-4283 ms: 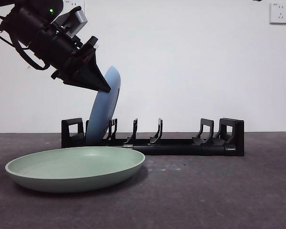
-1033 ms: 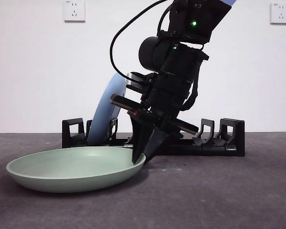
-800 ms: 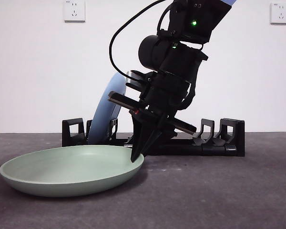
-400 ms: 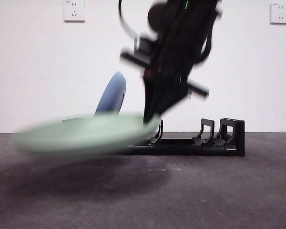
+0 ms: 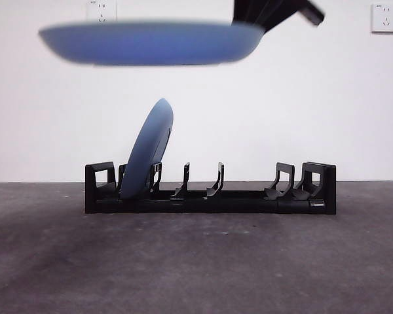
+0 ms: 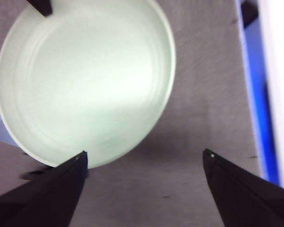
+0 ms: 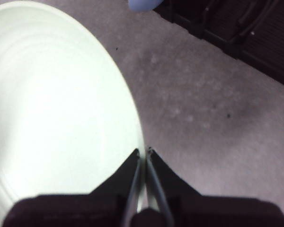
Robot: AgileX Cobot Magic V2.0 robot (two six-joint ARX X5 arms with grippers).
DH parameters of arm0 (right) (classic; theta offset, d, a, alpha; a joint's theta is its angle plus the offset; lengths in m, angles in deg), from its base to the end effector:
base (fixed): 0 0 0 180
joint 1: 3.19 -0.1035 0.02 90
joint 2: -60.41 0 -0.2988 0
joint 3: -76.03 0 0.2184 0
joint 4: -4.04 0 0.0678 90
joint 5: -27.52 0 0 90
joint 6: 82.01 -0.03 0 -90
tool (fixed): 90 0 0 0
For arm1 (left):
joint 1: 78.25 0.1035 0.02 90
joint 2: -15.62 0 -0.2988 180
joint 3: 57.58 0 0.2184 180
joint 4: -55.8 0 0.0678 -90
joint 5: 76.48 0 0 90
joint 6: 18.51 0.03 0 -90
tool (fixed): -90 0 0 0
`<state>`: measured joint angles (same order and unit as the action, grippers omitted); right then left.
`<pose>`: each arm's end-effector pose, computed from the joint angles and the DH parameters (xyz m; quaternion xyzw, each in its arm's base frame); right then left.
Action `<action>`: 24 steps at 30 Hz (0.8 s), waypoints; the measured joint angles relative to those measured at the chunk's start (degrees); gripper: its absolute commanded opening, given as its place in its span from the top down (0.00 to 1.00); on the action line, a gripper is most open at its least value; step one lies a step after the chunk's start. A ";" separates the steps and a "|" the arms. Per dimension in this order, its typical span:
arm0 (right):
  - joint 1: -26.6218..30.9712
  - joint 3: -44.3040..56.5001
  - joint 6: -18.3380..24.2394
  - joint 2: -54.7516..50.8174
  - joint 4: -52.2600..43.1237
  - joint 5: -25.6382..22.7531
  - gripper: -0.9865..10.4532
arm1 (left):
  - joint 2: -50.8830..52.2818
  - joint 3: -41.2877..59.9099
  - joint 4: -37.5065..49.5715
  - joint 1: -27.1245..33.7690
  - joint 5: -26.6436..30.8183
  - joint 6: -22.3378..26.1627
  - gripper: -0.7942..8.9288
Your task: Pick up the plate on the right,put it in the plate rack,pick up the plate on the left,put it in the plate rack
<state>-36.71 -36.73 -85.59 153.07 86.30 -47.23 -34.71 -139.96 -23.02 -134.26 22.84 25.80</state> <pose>0.2325 0.1635 0.3915 -0.0576 0.5205 0.3375 0.7822 0.0494 -0.0645 0.3784 0.5162 0.1723 -0.4629 0.6997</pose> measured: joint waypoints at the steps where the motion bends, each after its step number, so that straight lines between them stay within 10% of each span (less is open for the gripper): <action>1: 0.31 -0.59 0.22 -0.22 1.60 -0.02 0.92 | -1.14 0.00 1.16 -1.33 2.34 0.94 0.49; 20: 3.26 -3.17 1.92 -0.37 8.28 6.71 0.92 | -12.63 0.00 7.43 -8.20 10.12 9.68 0.52; 24: 3.26 -3.58 1.95 -0.37 8.87 6.73 0.92 | -12.85 0.00 7.89 -8.20 10.23 9.68 0.83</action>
<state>-33.45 -40.32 -83.64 152.70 95.17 -40.50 -47.56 -139.96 -15.13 -142.45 33.07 35.48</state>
